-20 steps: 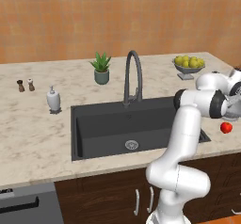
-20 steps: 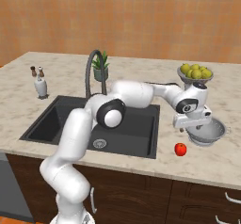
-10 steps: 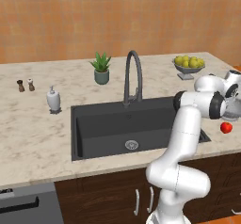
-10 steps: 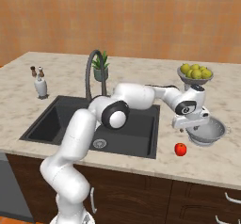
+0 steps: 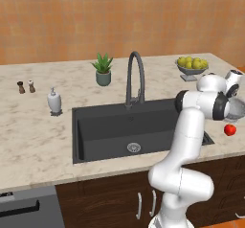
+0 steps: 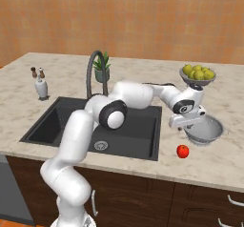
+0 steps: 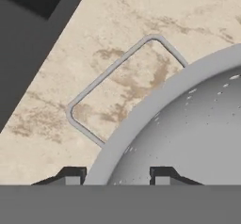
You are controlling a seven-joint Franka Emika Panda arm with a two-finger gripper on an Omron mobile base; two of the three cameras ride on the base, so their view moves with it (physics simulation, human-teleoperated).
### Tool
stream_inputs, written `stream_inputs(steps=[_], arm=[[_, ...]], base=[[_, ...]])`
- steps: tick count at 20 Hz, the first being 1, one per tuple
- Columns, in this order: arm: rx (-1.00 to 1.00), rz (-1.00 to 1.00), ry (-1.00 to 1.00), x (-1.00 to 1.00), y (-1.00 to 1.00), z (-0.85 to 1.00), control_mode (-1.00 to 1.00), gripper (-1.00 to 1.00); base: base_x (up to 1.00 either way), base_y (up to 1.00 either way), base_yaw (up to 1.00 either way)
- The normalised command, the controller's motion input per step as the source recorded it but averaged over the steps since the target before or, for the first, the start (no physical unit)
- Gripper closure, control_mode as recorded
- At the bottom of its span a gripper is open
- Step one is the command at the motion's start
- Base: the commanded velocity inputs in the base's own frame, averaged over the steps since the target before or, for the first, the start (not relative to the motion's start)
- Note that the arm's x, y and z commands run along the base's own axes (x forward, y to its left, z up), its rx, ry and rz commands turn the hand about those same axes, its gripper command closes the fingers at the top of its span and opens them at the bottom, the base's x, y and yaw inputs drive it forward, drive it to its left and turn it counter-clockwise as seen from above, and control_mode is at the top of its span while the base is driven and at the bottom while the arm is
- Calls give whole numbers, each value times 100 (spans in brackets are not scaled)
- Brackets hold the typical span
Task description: Put the colander in the sink, put the apple in the colander, and turn on the sink faucet and pour water over the colander.
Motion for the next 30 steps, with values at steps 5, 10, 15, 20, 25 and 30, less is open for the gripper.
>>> stream_inputs(steps=[5,10,15,20,25,30], arm=[[0,26,-11,-7,67,35,-100,100],[0,32,-7,-28,89,40,-100,100],[0,29,-3,-38,100,37,-100,100],[0,32,-10,-60,87,30,-100,100],[0,38,-14,-72,65,16,-100,100],[4,40,-10,-26,50,9,-100,100]], base=[[0,0,0],[0,0,0],[0,0,0],[0,0,0],[0,0,0],[0,0,0]])
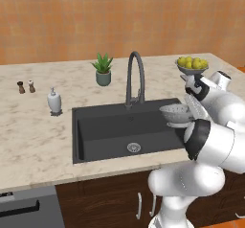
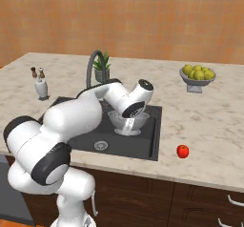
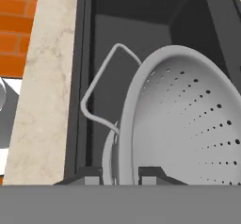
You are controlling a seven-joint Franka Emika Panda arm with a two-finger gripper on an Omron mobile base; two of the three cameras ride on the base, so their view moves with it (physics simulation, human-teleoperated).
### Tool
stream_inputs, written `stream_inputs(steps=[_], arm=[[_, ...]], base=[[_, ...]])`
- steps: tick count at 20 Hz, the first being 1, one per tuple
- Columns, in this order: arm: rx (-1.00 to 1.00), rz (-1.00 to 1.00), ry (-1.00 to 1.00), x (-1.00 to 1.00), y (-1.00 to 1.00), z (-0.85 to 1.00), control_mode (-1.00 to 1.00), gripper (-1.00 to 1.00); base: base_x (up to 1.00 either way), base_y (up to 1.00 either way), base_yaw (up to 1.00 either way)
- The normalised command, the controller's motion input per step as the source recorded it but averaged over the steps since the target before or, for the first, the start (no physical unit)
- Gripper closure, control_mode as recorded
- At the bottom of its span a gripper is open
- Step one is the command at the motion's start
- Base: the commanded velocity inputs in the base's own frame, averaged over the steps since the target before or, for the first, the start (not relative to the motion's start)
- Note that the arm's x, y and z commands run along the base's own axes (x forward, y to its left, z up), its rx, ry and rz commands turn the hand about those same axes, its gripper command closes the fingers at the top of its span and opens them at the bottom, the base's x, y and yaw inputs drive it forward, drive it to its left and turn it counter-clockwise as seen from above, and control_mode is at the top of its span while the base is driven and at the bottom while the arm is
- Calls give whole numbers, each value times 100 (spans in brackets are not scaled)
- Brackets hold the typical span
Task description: Put the colander in the sink, put the apple in the colander, and turn on the sink faucet and pour water over the colander.
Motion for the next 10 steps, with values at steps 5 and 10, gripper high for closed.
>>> stream_inputs(steps=[5,10], arm=[[10,39,-1,0,31,0,-100,100],[13,38,0,8,9,-2,-100,100]], base=[[0,0,0],[0,0,0]])
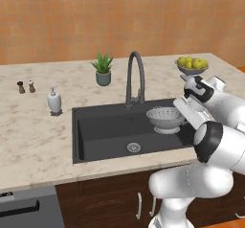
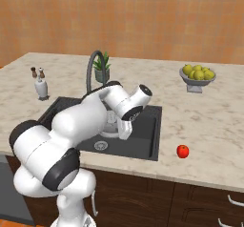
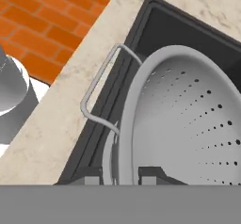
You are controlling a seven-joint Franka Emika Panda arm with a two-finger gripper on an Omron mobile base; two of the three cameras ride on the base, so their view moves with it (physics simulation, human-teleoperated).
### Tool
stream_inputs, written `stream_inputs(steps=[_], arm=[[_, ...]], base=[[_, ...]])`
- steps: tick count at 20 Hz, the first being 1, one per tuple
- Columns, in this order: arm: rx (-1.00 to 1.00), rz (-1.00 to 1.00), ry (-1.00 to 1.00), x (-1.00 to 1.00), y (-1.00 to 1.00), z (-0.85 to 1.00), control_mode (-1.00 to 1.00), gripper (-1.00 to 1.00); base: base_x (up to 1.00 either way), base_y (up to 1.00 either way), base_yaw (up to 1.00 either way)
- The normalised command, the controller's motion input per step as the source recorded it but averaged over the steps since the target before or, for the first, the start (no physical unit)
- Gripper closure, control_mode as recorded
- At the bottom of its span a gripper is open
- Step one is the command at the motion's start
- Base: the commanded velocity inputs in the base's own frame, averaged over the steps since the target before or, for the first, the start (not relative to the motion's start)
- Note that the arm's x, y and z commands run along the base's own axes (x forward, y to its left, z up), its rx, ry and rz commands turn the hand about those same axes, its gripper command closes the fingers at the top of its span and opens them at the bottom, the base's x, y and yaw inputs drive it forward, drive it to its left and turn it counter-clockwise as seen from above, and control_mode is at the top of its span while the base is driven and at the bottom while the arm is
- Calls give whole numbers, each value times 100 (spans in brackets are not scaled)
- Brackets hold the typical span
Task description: Put the colander in the sink, put the apple in the colander, and turn on the sink faucet and pour water over the colander.
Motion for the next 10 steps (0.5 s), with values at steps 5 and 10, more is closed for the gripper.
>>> stream_inputs(steps=[5,10], arm=[[9,32,-4,28,5,-17,-100,100],[3,25,-18,9,35,-25,-100,100]], base=[[0,0,0],[0,0,0]])
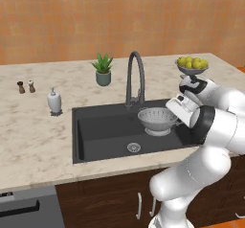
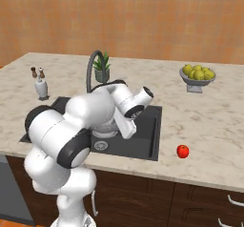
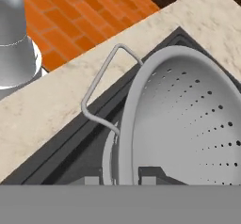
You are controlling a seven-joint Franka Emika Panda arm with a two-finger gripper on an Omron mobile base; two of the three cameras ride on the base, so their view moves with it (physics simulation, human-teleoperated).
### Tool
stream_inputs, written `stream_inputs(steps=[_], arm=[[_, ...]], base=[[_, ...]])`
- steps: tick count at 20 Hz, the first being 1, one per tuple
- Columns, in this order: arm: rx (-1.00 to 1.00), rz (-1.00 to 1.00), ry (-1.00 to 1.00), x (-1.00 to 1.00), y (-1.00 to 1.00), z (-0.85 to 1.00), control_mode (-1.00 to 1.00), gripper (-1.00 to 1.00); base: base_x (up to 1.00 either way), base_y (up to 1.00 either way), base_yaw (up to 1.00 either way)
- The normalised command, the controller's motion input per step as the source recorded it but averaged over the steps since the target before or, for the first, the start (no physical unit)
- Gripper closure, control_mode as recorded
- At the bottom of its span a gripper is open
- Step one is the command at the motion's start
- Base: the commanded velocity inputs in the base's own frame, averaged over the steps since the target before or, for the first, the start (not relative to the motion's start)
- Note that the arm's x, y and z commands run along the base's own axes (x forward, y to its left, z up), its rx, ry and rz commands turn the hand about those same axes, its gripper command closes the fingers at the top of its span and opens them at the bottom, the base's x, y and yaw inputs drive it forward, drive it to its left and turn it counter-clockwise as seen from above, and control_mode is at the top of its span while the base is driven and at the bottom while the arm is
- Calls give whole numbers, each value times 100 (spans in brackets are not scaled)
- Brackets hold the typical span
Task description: Put the colander in the sink, put the apple in the colander, and turn on the sink faucet and pour water over the colander.
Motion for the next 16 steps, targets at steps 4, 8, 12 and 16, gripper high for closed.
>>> stream_inputs(steps=[4,8,12,16], arm=[[0,14,-22,1,36,-37,-100,100],[0,7,-21,1,22,-45,-100,100],[0,7,-12,13,15,-52,-100,100],[0,11,-4,25,15,-55,-100,100]], base=[[0,0,0],[0,0,0],[0,0,0],[0,0,0]])
